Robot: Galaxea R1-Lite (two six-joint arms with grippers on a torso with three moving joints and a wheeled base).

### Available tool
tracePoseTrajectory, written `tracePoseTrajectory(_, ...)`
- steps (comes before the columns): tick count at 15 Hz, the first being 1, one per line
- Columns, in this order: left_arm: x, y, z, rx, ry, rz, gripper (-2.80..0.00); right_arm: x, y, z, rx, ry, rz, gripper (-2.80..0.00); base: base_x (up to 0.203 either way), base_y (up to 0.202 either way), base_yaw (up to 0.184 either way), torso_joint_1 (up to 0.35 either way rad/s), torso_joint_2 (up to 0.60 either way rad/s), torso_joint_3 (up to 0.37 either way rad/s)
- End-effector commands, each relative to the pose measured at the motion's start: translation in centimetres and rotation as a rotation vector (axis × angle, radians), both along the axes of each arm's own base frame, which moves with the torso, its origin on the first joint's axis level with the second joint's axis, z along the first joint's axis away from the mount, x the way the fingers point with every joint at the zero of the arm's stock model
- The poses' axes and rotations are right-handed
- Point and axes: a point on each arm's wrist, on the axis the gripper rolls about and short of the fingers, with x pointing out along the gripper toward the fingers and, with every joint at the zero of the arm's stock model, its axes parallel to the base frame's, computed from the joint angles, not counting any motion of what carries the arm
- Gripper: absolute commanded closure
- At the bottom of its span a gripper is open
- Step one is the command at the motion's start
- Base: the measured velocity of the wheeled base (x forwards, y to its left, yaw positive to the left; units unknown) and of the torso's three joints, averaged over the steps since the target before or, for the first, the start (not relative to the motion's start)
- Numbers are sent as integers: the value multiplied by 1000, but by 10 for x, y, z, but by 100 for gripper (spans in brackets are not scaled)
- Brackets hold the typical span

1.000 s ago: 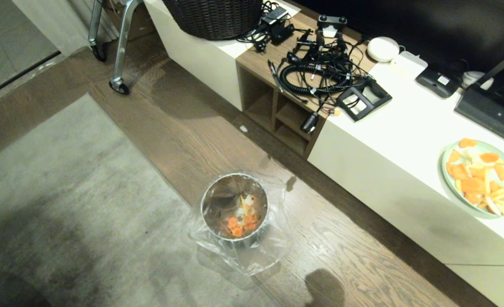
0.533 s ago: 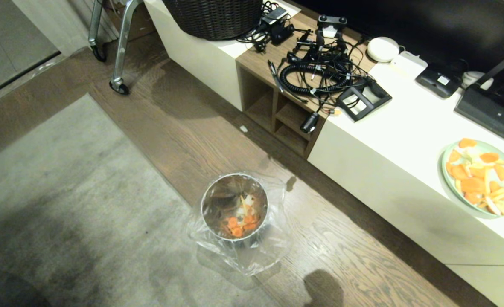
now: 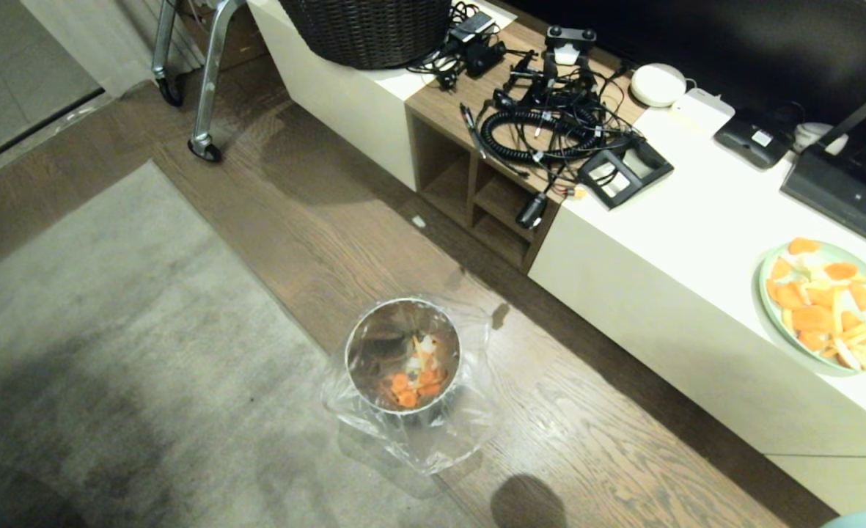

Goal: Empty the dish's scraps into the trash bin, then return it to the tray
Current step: Put the bowl back to the table

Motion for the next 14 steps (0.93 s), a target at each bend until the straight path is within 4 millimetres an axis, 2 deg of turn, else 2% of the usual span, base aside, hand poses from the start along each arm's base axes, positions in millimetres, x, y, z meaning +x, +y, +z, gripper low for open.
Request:
tracePoseTrajectory(1, 0, 0, 0, -1, -1, 0, 0, 0, 0, 0, -7, 4, -1, 0, 0, 0, 0, 0, 0, 0)
tracePoseTrajectory(14, 0, 0, 0, -1, -1, 0, 0, 0, 0, -1, -2, 7, 2, 0, 0, 0, 0, 0, 0, 0)
